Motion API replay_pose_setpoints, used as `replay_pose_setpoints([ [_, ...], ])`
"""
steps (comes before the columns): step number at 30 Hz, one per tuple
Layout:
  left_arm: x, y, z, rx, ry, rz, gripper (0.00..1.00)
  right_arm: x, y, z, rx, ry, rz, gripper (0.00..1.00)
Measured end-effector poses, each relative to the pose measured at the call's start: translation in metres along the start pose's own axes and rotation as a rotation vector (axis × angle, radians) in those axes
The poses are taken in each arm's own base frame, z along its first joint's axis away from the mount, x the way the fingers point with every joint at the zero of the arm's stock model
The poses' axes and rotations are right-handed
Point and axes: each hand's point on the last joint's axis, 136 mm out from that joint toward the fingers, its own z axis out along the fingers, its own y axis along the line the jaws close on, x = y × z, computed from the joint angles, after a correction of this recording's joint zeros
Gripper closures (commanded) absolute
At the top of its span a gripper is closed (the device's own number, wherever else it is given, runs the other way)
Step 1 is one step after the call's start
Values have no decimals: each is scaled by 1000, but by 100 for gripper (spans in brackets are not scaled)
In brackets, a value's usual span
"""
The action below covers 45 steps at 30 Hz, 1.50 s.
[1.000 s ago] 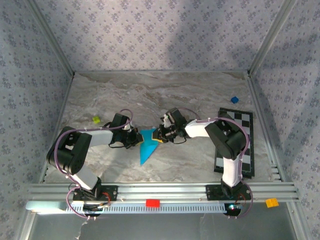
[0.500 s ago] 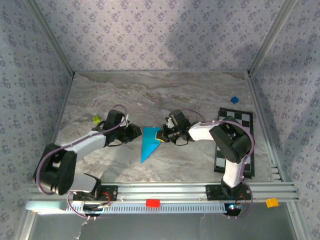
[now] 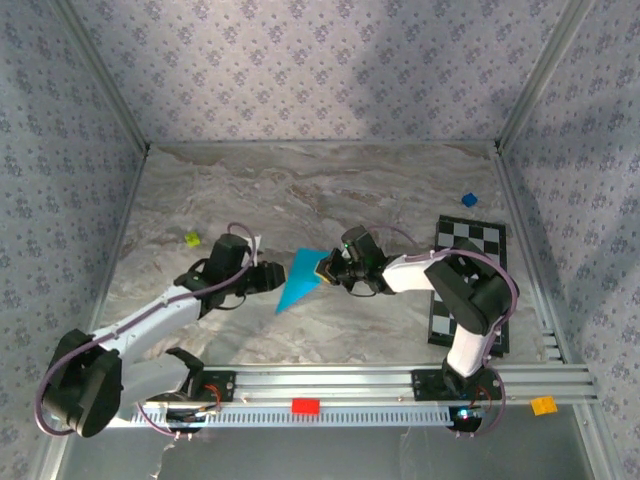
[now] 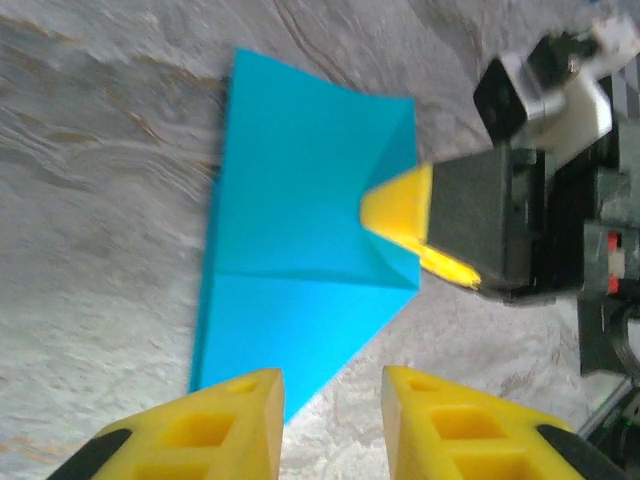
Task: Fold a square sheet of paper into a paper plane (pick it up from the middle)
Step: Fold the wing for the fifth time at the center of the table.
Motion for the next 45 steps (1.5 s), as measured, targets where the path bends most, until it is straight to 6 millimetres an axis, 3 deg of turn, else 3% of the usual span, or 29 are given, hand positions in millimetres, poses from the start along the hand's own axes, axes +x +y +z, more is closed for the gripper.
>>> replay_pose_setpoints([
  [5, 31, -11, 12, -24, 79, 130, 61, 0, 4, -1, -10, -11, 11, 100],
  [11, 59, -5, 34, -150, 190, 266, 60, 0, 7, 0, -18, -13, 12, 100],
  [18, 56, 4, 40, -297, 171, 421, 55, 1, 7, 0, -18, -11, 14, 100],
  [25, 60, 11, 45, -384, 182, 554, 59, 2, 7, 0, -20, -6, 18, 100],
  [45, 57, 26, 53, -574, 152, 721, 62, 2, 14, 0, -36, 7, 14, 100],
])
